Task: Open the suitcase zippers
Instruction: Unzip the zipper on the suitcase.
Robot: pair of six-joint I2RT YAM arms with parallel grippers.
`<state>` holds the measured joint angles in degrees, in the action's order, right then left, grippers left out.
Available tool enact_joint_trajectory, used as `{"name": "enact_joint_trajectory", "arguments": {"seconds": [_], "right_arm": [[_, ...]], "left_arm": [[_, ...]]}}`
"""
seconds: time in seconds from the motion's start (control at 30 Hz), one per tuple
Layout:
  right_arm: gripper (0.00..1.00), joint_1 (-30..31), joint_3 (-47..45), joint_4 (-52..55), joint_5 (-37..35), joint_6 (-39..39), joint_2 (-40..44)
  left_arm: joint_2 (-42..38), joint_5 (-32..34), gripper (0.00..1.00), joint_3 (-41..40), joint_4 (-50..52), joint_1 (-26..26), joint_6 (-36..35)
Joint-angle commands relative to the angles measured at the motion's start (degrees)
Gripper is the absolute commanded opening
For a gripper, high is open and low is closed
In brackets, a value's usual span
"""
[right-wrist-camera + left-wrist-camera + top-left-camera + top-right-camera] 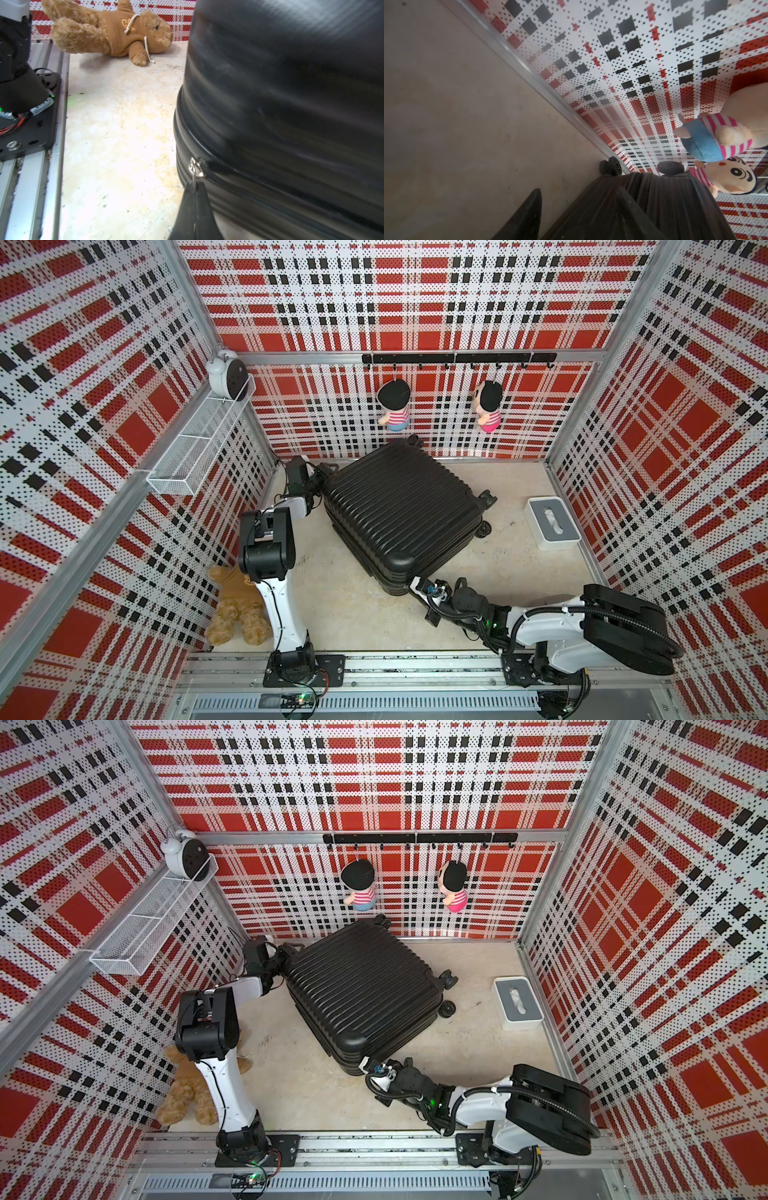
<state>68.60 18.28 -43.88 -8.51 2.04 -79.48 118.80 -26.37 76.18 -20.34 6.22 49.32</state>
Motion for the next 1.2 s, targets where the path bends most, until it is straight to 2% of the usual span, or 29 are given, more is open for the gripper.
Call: {"name": "enact_joint_trajectory", "arguments": {"seconds": [0.0, 0.37, 0.63, 0.87, 1.17], "right_arm": [[0.00, 1.8, 2.5, 3.7, 4.0, 1.1, 0.8], [0.00, 3.8, 9.8, 10.7, 4.1, 1.0, -3.9], [0.00, 3.9, 15.1, 16.4, -5.4, -1.6, -6.9], [0.00, 1.6, 10.7, 21.5, -12.6, -4.0, 0.8], [0.00, -6.3, 0.9, 27.7, -14.1, -8.2, 17.3]], "left_arm": [[-2.9, -2.6, 0.58, -4.2, -1.4, -1.6, -1.8], [-6.4, -2.3, 0.56, -11.2, -3.8, -1.4, -2.3], [-10.5, -2.0, 0.56, -18.5, -6.1, -2.4, -2.8], [-15.0, -1.2, 0.55, -24.9, -6.7, -4.2, -4.1], [-20.5, 0.9, 0.55, -33.5, -7.0, -10.3, -4.6]]}}
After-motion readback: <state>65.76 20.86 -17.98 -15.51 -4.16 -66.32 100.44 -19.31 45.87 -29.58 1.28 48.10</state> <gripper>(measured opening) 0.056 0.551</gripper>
